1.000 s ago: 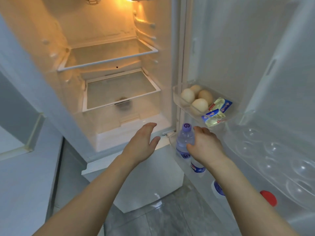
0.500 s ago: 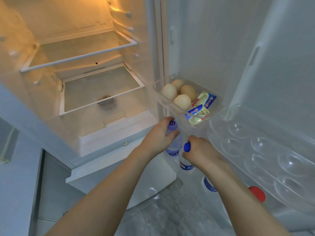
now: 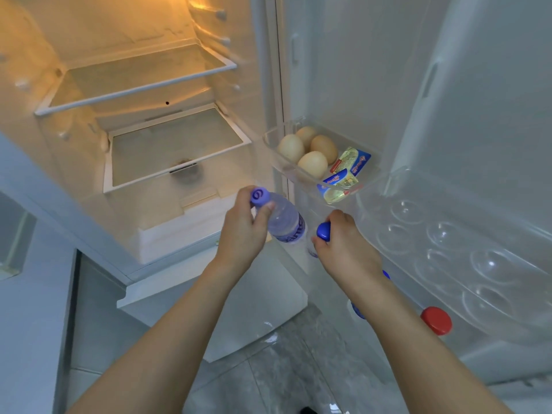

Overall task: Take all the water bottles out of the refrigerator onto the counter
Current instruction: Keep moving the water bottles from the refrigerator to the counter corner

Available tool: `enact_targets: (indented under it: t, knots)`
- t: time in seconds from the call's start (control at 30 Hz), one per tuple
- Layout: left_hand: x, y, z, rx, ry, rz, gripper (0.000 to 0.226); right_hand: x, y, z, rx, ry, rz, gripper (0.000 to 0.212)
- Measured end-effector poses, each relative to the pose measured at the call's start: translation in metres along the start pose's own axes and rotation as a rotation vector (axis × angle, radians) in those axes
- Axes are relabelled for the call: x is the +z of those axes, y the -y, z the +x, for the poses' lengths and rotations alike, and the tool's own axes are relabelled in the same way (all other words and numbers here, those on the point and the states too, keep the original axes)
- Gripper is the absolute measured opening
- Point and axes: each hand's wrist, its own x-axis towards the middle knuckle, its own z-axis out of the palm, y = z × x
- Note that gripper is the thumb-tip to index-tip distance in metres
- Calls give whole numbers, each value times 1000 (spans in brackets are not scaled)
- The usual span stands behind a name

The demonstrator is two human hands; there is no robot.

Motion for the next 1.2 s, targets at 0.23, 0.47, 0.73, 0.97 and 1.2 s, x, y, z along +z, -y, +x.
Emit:
enact_targets:
  t: [0.23, 0.47, 0.73, 0.97, 1.2]
  knots:
    - [-46, -10, -20, 40, -134, -2, 27, 22, 23, -9, -198, -316, -192, 22]
    - [-112, 6, -58, 8, -252, 150, 27, 47, 63, -33, -409, -359, -68, 19]
    - [-187, 40, -131, -219, -424, 198, 25, 107, 122, -73, -584, -122, -18, 18]
    - [-239, 59, -215, -424, -530, 339, 22, 159, 163, -117, -726, 137, -75, 21]
    - [-261, 57, -297, -643, -724, 419, 20, 202, 194, -158, -914, 394, -69, 17]
